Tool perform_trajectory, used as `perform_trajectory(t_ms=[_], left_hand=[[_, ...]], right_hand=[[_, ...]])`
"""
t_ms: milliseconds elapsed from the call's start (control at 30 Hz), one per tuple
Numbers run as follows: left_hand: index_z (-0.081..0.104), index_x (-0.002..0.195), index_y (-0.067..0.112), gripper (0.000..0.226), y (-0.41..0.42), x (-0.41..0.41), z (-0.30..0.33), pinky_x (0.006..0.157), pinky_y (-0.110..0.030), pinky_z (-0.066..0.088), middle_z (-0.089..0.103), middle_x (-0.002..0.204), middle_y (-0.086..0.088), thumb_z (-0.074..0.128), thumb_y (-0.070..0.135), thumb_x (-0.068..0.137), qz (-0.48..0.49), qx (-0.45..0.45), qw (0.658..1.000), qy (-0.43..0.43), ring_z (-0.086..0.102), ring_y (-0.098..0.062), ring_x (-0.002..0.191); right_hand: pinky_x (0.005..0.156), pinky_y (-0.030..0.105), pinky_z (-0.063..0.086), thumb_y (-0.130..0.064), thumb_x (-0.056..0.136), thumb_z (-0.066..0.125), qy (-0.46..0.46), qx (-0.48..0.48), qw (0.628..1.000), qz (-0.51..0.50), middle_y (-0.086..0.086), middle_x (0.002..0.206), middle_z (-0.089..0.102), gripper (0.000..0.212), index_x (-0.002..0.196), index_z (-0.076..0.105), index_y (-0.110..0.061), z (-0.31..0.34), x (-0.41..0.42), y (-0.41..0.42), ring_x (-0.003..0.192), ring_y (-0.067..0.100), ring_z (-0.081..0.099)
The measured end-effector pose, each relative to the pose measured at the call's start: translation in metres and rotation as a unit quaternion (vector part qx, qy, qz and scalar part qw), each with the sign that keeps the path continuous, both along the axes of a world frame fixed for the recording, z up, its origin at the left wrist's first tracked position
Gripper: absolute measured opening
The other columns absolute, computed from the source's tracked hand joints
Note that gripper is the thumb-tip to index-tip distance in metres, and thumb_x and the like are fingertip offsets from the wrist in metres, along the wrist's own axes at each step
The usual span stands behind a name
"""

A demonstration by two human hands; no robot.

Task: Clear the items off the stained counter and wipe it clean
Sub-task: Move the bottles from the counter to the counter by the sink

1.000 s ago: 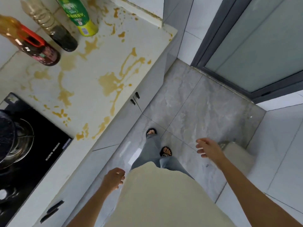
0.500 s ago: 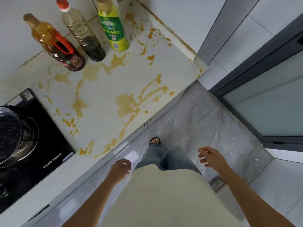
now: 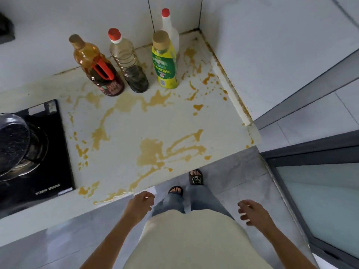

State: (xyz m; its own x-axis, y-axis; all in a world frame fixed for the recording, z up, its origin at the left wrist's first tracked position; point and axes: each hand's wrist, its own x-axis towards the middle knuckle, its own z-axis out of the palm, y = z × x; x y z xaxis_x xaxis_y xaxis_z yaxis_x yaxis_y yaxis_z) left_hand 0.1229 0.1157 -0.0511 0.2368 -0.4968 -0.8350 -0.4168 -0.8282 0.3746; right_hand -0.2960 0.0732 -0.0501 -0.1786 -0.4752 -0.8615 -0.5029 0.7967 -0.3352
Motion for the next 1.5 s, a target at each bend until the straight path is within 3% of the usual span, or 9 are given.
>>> perform_trajectory(t_ms=[200, 400, 500, 667, 900, 1000, 1100, 1233, 1500], left_hand=[[0.071, 0.091, 0.025, 0.026, 0.038, -0.016, -0.005, 0.058, -0.020, 0.049, 0.079, 0.094, -0.003, 0.053, 0.017, 0.106, 0.098, 0.047, 0.993, -0.036, 0.074, -0.019, 0.074], [0.073, 0.096, 0.023, 0.021, -0.015, -0.007, 0.009, 0.053, -0.021, 0.047, 0.078, 0.090, -0.004, 0.057, 0.011, 0.103, 0.167, -0.018, 0.986, -0.010, 0.070, -0.009, 0.062], [0.075, 0.098, 0.029, 0.018, -0.075, 0.010, 0.029, 0.062, -0.028, 0.054, 0.080, 0.089, 0.003, 0.063, 0.015, 0.098, 0.178, -0.094, 0.980, 0.001, 0.075, -0.015, 0.077], [0.072, 0.109, 0.026, 0.017, -0.188, 0.045, 0.060, 0.076, -0.037, 0.060, 0.078, 0.095, -0.001, 0.070, 0.016, 0.096, 0.216, -0.217, 0.952, 0.009, 0.074, -0.026, 0.094], [0.047, 0.149, 0.021, 0.072, -0.315, 0.085, 0.061, 0.103, -0.043, 0.056, 0.060, 0.136, 0.000, 0.083, 0.035, 0.088, 0.223, -0.307, 0.925, -0.023, 0.067, -0.021, 0.111], [0.041, 0.153, 0.022, 0.090, -0.347, 0.092, 0.049, 0.105, -0.031, 0.048, 0.059, 0.136, 0.007, 0.090, 0.042, 0.080, 0.215, -0.354, 0.908, -0.064, 0.058, -0.014, 0.126], [0.042, 0.150, 0.022, 0.096, -0.371, 0.094, 0.036, 0.094, -0.020, 0.046, 0.064, 0.122, 0.019, 0.095, 0.042, 0.071, 0.208, -0.406, 0.886, -0.084, 0.062, -0.004, 0.111], [0.047, 0.142, 0.023, 0.092, -0.396, 0.096, 0.021, 0.092, -0.024, 0.047, 0.065, 0.118, 0.014, 0.097, 0.041, 0.066, 0.222, -0.447, 0.862, -0.093, 0.063, -0.009, 0.107], [0.050, 0.140, 0.029, 0.093, -0.402, 0.096, 0.018, 0.087, -0.015, 0.045, 0.068, 0.121, 0.015, 0.096, 0.048, 0.062, 0.222, -0.468, 0.850, -0.099, 0.065, -0.007, 0.108]], right_hand=[[0.069, 0.032, 0.060, -0.035, 0.103, 0.063, -0.055, -0.101, 0.989, 0.093, -0.007, 0.090, 0.079, 0.012, 0.103, 0.072, -0.027, 0.022, 0.026, -0.118, 0.078, 0.014, 0.076], [0.072, 0.028, 0.061, -0.043, 0.100, 0.065, -0.128, -0.187, 0.965, 0.130, -0.016, 0.093, 0.078, 0.014, 0.108, 0.071, -0.033, 0.054, 0.095, -0.213, 0.083, 0.005, 0.076], [0.075, 0.029, 0.062, -0.038, 0.098, 0.068, -0.160, -0.218, 0.954, 0.131, -0.010, 0.102, 0.077, 0.016, 0.113, 0.069, -0.033, 0.066, 0.135, -0.255, 0.092, 0.007, 0.075], [0.088, 0.036, 0.058, -0.030, 0.092, 0.077, -0.175, -0.287, 0.934, 0.120, -0.004, 0.125, 0.069, 0.046, 0.133, 0.058, -0.026, 0.072, 0.203, -0.320, 0.105, 0.014, 0.070], [0.113, 0.039, 0.045, -0.042, 0.077, 0.089, -0.170, -0.370, 0.903, 0.137, -0.003, 0.150, 0.055, 0.088, 0.150, 0.044, -0.022, 0.059, 0.276, -0.400, 0.134, 0.014, 0.054], [0.092, 0.014, 0.049, -0.039, 0.068, 0.094, -0.203, -0.382, 0.891, 0.138, -0.025, 0.123, 0.067, 0.086, 0.141, 0.051, -0.028, 0.046, 0.293, -0.416, 0.110, -0.014, 0.061], [0.072, -0.001, 0.046, -0.034, 0.062, 0.096, -0.224, -0.388, 0.885, 0.124, -0.036, 0.105, 0.071, 0.082, 0.132, 0.053, -0.038, 0.028, 0.302, -0.423, 0.094, -0.019, 0.065], [0.073, 0.006, 0.048, -0.038, 0.061, 0.095, -0.212, -0.397, 0.885, 0.114, -0.043, 0.098, 0.069, 0.062, 0.107, 0.057, -0.053, 0.010, 0.310, -0.431, 0.090, -0.022, 0.064], [0.074, 0.012, 0.050, -0.053, 0.054, 0.089, -0.182, -0.430, 0.880, 0.090, -0.040, 0.086, 0.070, 0.051, 0.100, 0.069, -0.042, 0.005, 0.319, -0.432, 0.084, -0.018, 0.066]])
